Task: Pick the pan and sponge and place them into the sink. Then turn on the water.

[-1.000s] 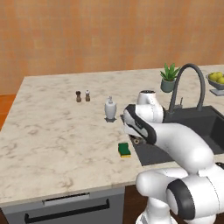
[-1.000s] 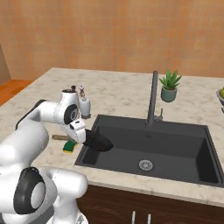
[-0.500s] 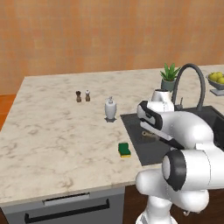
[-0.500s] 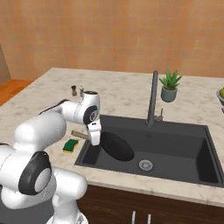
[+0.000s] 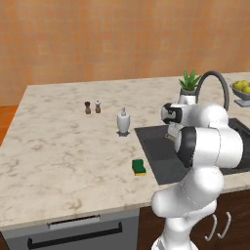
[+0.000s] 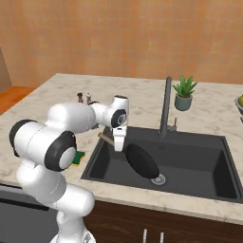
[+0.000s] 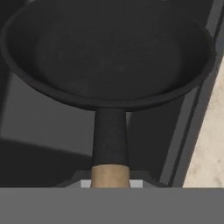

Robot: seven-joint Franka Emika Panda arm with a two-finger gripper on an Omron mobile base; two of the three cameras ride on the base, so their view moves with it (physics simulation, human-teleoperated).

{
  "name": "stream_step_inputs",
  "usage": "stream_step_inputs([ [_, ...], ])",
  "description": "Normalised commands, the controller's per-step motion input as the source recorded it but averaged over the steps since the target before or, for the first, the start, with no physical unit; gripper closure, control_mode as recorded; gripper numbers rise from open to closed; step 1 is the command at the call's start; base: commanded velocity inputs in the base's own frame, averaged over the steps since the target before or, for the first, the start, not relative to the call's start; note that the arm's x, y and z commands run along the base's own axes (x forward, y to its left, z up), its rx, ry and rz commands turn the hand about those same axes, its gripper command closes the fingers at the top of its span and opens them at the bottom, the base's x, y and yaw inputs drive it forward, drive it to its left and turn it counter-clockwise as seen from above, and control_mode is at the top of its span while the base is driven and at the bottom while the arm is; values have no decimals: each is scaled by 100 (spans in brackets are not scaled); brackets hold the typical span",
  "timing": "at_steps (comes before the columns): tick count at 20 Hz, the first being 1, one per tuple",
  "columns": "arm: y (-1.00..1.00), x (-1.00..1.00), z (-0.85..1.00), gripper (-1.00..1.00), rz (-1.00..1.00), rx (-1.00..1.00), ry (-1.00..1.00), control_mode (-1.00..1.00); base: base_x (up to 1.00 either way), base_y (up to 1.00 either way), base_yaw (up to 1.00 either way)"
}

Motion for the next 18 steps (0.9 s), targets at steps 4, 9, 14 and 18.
stream_step_inputs([
  [4, -31, 57, -54, 100, -8, 0, 0, -100, 0, 0, 0],
  [9, -23, 51, -76, 100, -4, -2, 0, -100, 0, 0, 0],
  [14, -17, 30, -87, 100, -1, -1, -4, -100, 0, 0, 0],
  [18, -5, 23, -92, 100, 0, 0, -6, -100, 0, 0, 0],
])
